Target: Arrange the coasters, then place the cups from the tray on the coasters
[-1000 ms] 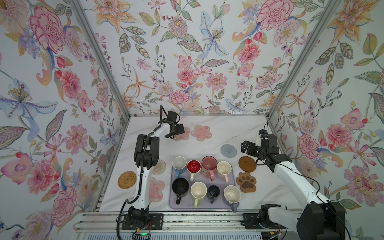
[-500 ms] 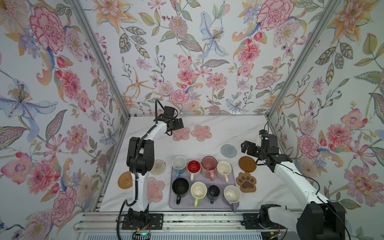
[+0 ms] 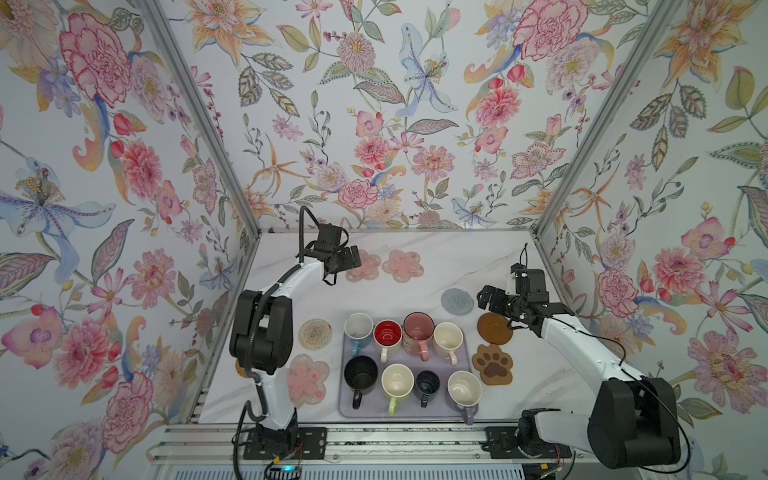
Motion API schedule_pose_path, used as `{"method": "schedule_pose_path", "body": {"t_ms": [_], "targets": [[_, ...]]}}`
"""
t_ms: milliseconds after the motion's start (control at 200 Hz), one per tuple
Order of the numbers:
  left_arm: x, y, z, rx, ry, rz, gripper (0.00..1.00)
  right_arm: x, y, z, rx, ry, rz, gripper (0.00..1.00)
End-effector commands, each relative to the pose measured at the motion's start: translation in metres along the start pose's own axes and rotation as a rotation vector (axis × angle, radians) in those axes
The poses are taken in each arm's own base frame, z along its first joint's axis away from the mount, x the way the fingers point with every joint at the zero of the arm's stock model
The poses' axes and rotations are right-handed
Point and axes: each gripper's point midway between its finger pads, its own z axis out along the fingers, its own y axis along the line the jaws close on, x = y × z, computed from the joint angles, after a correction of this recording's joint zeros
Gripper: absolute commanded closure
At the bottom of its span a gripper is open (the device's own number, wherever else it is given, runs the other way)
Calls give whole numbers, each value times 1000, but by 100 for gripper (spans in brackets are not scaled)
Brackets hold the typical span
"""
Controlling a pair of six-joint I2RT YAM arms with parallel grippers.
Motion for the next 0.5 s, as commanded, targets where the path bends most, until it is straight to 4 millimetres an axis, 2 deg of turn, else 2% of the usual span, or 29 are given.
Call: {"method": "schedule_pose_path", "body": {"t_ms": [0,30,50,85,210,330,495], "targets": [[-23,0,-53,21,-192,30,1,-6,14,8,-26,19,-12,1],[-16,4,-59,22,-204,26,1,-6,17,11,-28,28,-18,1],[-18,5,-75,32,-238,21,1,-6,19,13,-31,33,-22,1],[-14,9,-88,35,-264,16,1,-4,22,17,-30,47,-30,1],[10,30,-116,13,-314,-13,1,-2,33,29,-23,77,-69,1],[31,47,-129,5,-351,-61,1,0,47,42,-42,104,-88,1],[39,63,-144,-12,-409,-106,1,8,64,64,-58,159,-117,2]]}}
